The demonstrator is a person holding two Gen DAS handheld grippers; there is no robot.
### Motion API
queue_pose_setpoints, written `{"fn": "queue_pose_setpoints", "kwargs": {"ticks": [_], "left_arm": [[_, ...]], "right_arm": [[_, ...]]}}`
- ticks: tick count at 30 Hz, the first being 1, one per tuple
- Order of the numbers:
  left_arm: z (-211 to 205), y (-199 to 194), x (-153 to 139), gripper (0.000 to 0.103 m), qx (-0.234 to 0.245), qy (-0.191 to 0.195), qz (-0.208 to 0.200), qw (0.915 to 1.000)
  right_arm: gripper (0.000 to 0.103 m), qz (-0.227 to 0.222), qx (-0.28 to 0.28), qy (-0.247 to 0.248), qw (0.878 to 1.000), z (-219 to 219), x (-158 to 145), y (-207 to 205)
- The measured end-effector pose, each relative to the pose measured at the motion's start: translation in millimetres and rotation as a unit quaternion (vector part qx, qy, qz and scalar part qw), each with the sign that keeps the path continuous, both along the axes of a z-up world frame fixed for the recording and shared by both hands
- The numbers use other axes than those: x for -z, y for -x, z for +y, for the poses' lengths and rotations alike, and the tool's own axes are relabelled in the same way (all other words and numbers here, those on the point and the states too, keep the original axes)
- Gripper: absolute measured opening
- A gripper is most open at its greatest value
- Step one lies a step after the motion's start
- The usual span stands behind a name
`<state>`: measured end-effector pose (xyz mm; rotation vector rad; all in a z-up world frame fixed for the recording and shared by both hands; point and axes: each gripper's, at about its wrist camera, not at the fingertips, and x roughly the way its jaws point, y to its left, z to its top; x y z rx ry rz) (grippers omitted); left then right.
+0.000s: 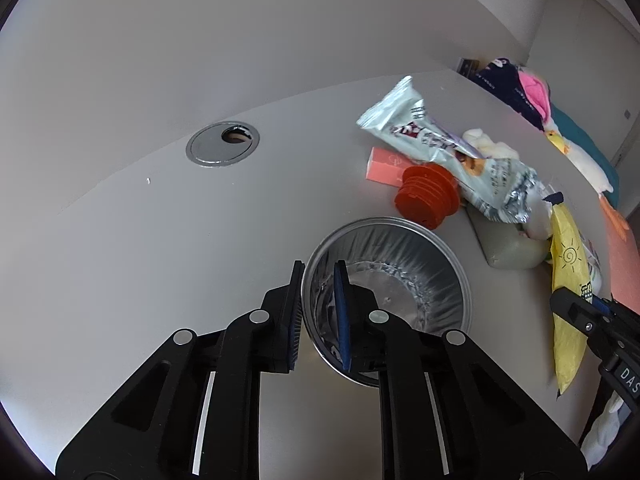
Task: Collect trash
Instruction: 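Grasp the silver foil bowl with the left gripper while the right grasps the yellow wrapper, then carry the foil bowl and yellow wrapper to the black trash bag and release both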
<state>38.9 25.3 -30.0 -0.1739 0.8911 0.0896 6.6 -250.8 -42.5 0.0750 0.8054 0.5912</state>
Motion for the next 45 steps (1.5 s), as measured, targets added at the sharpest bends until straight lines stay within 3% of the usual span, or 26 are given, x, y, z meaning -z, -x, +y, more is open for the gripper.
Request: {"fn": "queue_pose_setpoints", "kwargs": {"ticks": [7,12,20,22,24,25,26,29,30,31,32,34,45], "left_arm": [[-15.7,6.7,-22.5,0.013,0.021,-0.017,-0.04,0.9988],[-9.1,2.7,-0.6,0.009,0.017,0.0,-0.001,0.9998],[-5.4,-0.4,2.4,0.01,0.032,0.029,0.009,0.9991],[-4.5,-3.6,4.9,0.015,0.033,0.036,0.018,0.9986],[-3.0,-4.8,7.6,0.033,0.034,0.048,0.023,0.998],[-2.7,-4.1,7.4,0.051,0.033,0.05,0.019,0.998],[-3.2,-2.6,6.4,0.055,0.034,0.049,0.012,0.9981],[-4.7,-1.4,3.4,0.055,0.039,0.042,0.004,0.9984],[-5.5,-2.2,3.3,0.049,0.041,0.04,0.003,0.9983],[-6.4,-3.6,3.8,0.036,0.045,0.039,0.006,0.9982],[-7.3,-5.6,6.2,0.009,0.048,0.041,0.014,0.9979],[-7.2,-6.7,6.0,0.008,0.052,0.055,0.008,0.9971],[-37.9,-6.8,-37.1,0.007,0.089,0.053,-0.05,0.9934]], "right_arm": [[0.02,-0.023,0.01,-0.017,1.0,-17.0,-14.6,11.3],[0.02,-0.021,0.017,-0.022,0.999,-29.2,-15.4,14.1],[0.02,-0.023,0.023,-0.028,0.999,-35.3,-16.7,17.1],[0.02,-0.024,0.023,-0.027,0.999,-34.9,-17.0,17.6],[0.02,-0.024,0.023,-0.027,0.999,-34.7,-16.9,17.6],[0.02,-0.025,0.023,-0.026,0.999,-34.5,-17.1,18.1],[0.02,-0.026,0.023,-0.025,0.999,-34.3,-17.2,18.3],[0.02,-0.024,0.024,-0.025,0.999,-33.8,-16.3,17.5],[0.02,-0.024,0.024,-0.025,0.999,-34.1,-15.8,17.4],[0.02,-0.024,0.025,-0.025,0.999,-34.0,-15.6,17.3],[0.02,-0.024,0.025,-0.026,0.999,-34.0,-15.3,17.4],[0.02,-0.028,0.029,-0.028,0.999,-35.3,-15.8,18.5],[0.02,-0.051,0.066,-0.044,0.996,-62.8,-27.6,27.3]]}}
